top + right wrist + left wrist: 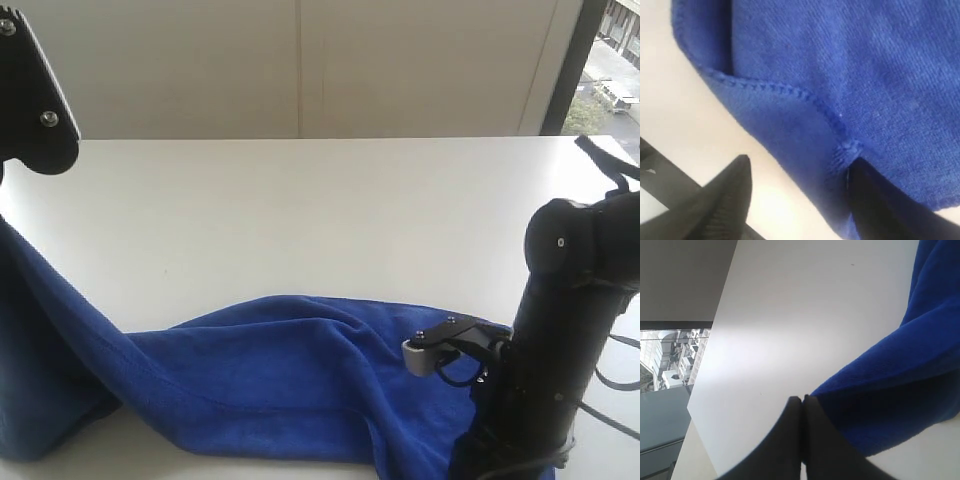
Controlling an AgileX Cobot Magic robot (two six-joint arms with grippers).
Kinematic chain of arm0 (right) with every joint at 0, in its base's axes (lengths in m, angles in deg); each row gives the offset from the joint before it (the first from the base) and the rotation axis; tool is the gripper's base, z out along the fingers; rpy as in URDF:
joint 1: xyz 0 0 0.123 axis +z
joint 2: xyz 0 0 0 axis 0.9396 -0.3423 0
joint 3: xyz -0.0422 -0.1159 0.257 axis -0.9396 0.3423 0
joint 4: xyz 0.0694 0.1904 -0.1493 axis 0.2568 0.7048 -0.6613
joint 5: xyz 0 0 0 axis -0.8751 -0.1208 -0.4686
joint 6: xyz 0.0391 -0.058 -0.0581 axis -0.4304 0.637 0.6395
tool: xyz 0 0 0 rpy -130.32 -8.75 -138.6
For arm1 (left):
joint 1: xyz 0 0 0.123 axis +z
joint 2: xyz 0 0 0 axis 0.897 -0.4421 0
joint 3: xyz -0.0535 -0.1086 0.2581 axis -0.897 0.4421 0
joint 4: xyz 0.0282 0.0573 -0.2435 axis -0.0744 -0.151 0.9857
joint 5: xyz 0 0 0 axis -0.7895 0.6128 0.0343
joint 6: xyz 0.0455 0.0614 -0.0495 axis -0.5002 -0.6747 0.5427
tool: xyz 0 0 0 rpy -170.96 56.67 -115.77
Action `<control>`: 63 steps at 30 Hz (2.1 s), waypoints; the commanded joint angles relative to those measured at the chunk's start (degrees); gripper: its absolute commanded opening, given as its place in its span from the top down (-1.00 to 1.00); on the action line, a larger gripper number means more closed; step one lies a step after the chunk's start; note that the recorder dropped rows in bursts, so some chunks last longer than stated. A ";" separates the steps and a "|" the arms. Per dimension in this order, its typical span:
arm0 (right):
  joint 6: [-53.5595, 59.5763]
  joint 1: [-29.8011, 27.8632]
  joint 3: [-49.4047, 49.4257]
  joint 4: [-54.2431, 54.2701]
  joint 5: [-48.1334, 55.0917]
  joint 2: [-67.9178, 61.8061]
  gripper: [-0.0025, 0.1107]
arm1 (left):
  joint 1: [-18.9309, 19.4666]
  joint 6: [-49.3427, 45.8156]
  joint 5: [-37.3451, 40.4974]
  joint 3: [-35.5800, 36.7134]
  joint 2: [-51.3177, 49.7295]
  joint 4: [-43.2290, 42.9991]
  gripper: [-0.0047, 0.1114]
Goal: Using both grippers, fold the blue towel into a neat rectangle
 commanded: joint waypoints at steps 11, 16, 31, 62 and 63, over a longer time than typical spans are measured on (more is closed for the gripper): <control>1.26 -0.10 -1.52 4.11 6.24 -0.10 0.10 | -0.25 -0.08 1.15 0.24 0.73 -0.13 0.92; 2.43 -0.10 -1.52 4.11 4.31 -0.10 0.20 | -0.25 -0.08 1.15 0.24 0.73 0.19 0.92; 3.28 -0.10 -1.52 1.24 -2.20 -2.32 -0.02 | -0.25 -0.08 1.15 0.24 0.73 1.10 0.92; 7.82 -0.10 -4.30 2.36 7.69 0.21 0.96 | -0.25 -0.08 2.77 0.24 0.73 -1.47 0.92; 6.30 -0.10 -4.62 1.24 7.83 1.21 0.96 | -0.25 -0.08 4.43 -0.14 0.73 -2.48 0.92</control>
